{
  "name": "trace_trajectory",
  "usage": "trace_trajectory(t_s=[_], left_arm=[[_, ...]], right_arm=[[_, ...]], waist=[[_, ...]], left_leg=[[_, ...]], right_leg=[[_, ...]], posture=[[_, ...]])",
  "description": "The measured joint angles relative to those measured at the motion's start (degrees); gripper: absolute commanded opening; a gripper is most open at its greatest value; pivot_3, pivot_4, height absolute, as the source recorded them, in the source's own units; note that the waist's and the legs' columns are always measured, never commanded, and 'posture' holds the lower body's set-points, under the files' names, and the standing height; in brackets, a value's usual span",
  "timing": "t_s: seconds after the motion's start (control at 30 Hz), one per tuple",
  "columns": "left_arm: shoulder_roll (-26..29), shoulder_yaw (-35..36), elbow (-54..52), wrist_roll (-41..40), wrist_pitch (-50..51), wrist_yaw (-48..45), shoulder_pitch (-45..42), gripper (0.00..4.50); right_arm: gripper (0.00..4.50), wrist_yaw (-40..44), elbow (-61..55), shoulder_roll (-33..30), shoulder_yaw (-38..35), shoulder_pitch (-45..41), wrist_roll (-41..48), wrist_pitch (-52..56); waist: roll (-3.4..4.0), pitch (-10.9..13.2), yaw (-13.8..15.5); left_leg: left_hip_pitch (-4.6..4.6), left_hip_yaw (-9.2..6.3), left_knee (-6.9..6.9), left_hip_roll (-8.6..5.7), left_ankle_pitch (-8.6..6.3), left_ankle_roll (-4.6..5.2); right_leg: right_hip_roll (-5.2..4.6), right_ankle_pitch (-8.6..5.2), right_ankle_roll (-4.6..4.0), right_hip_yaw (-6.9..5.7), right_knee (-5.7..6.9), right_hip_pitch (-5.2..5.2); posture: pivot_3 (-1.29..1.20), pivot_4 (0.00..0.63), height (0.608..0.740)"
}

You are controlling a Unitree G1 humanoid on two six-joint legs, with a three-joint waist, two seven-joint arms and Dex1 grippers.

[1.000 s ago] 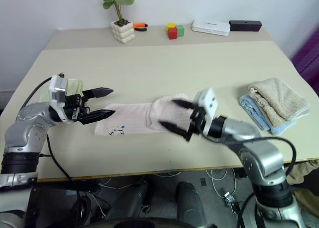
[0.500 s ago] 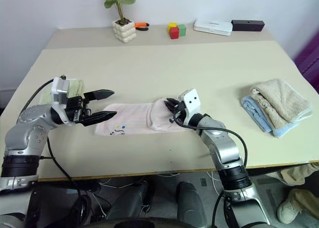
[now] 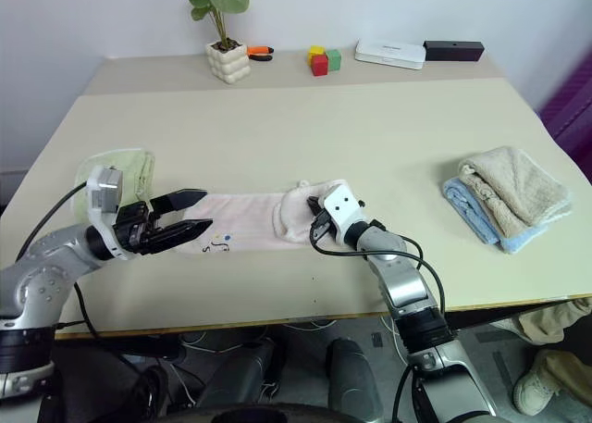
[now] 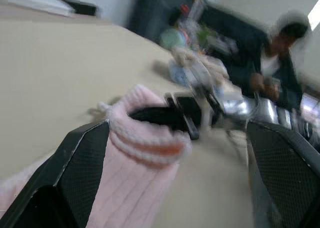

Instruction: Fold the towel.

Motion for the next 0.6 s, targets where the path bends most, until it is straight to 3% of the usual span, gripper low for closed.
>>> trace_trajectory(t_s=[0.1,0.2,0.33,0.43,0.6], left_arm=[[-4.99,1.93,-3.01,-11.94,5.82,13.94,4.04,4.50],[-5.51,5.26,-5.94,-21.22,7.47,24.12,7.86,4.50],[-4.75,6.89,-8.57,-31.67,7.91,33.55,14.77,4.50],[-4.47,7.85,-9.23,-40.44,6.34,41.14,19.63,4.50],[-3.98,8.10,-11.27,-46.91,3.68,47.71,26.71,4.50]], right_arm=[[2.79,2.76,-1.43,0.46,1.47,0.23,0.75,0.00],[4.37,2.72,-1.40,-0.15,1.00,-0.37,0.25,-0.41],[4.47,5.15,-1.77,-3.39,-2.71,-3.23,2.90,0.37],[4.47,12.49,-6.38,-9.66,-7.48,-4.19,9.43,3.08],[4.47,21.42,-13.39,-16.53,-10.55,-2.20,17.64,9.45]], waist=[[-0.05,0.02,-0.20],[-0.03,0.02,-0.08],[0.00,0.05,0.20],[-0.02,0.05,0.84],[-0.01,0.05,0.94]], left_leg=[[0.00,-0.02,0.02,0.02,0.00,0.02],[0.00,-0.02,0.05,0.02,-0.05,-0.09],[-0.01,0.03,0.12,0.02,-0.07,-0.08],[-0.01,0.03,0.13,0.02,-0.09,-0.05],[-0.01,0.03,0.09,0.03,-0.12,-0.03]], right_leg=[[0.02,0.10,0.21,-0.01,0.07,-0.02],[0.03,0.00,0.01,0.00,0.08,-0.03],[0.00,-0.03,-0.04,0.03,-0.01,0.05],[-0.03,-0.12,-0.09,0.03,-0.06,0.19],[-0.11,-0.31,-0.16,0.03,-0.08,0.40]], posture=[[0.00,0.150,0.740],[0.00,0.150,0.740],[0.00,0.150,0.740],[0.00,0.150,0.740],[0.00,0.150,0.740]])
